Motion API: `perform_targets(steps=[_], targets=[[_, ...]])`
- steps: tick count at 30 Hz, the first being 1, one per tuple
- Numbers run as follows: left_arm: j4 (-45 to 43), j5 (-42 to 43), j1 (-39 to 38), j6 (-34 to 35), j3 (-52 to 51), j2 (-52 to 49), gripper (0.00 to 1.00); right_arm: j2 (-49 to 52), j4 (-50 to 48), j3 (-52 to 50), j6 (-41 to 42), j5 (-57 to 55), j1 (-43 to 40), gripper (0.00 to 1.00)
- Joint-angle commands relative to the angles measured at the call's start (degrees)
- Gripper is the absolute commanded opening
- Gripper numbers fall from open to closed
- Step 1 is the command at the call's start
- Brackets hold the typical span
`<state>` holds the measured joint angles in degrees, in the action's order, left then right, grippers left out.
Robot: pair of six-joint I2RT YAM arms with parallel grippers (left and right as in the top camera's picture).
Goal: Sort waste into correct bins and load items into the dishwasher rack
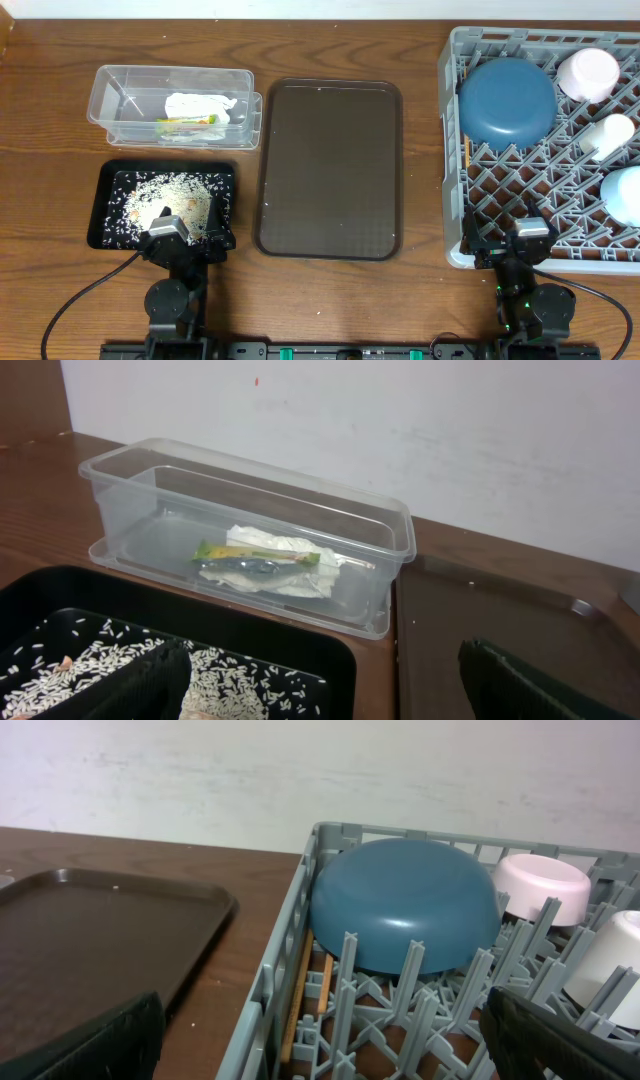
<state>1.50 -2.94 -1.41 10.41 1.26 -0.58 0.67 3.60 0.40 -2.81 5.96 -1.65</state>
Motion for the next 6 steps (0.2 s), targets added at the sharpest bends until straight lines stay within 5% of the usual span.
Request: perform_targets(steps=[1,6], targets=[[2.49,-0.48,-0.28,-0.94,-1.03,0.35,0.89,-0.35,0.22,-0.09,-0.7,-0.13,-0.31,0.99],[2.49,-0.48,-0.28,-0.96,-1.03,0.35,0.88,-0.33,0.22,-0.09,-0.7,-0.13,-0.31,0.99]])
